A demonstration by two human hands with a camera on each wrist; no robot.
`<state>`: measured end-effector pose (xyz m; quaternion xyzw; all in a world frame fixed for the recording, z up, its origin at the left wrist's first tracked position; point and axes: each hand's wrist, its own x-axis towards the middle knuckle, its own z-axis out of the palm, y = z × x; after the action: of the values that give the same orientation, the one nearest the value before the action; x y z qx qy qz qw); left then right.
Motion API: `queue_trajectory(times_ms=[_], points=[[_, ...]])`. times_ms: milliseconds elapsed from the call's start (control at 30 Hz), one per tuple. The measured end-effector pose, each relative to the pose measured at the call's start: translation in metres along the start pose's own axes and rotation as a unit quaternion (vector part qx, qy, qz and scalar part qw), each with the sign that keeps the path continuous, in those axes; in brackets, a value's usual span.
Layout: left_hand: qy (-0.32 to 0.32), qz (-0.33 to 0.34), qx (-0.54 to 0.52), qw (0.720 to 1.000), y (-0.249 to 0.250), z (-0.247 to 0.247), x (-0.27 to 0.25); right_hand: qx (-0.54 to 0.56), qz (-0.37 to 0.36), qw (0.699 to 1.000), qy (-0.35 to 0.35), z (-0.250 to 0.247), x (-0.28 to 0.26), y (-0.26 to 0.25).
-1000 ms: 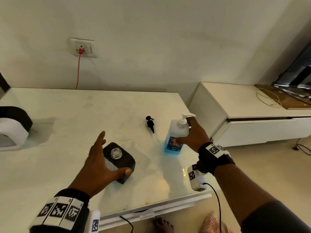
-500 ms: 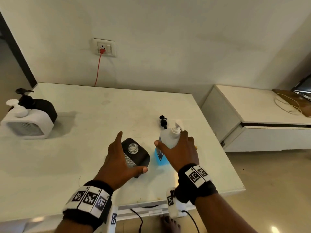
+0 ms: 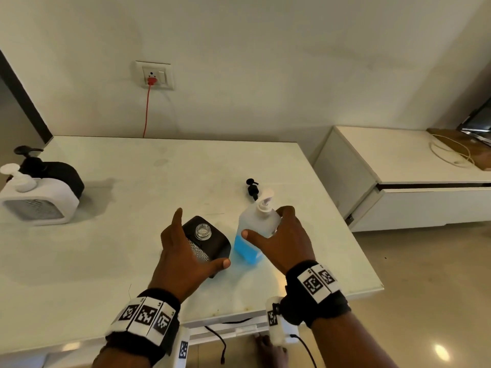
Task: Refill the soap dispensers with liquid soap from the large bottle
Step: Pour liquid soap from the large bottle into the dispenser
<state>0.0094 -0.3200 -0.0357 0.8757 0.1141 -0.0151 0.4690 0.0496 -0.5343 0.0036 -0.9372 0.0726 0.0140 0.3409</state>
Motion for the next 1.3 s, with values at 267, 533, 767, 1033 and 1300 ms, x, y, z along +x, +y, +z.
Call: queue_trajectory(times_ms=[267,533,767,1033,1300], points=[[0.011,-0.013,-0.018,1.0,-0.005,0.011,-0.004,-0.022,-0.027,0.998,-0.046,0.001,-0.003,0.001],[0.04,-0.006,-0.039,0.998,-0.011,0.011,0.006,-0.006,-0.036,0.999,-0.035,0.004,-0.003,0.0],[0.0,0.032,-0.06,0.998,-0.01,-0.004,0.002,0.0,-0.048,0.999,0.003,0.023,-0.008,-0.005],[-0.09,0.065,-0.084,0.99,-0.009,-0.007,-0.006,0.015,-0.068,0.998,0.01,0.024,-0.011,-0.006],[-0.11,0.083,-0.137,0.981,-0.015,-0.004,-0.008,0.017,-0.069,0.997,-0.019,0.02,-0.008,-0.005]])
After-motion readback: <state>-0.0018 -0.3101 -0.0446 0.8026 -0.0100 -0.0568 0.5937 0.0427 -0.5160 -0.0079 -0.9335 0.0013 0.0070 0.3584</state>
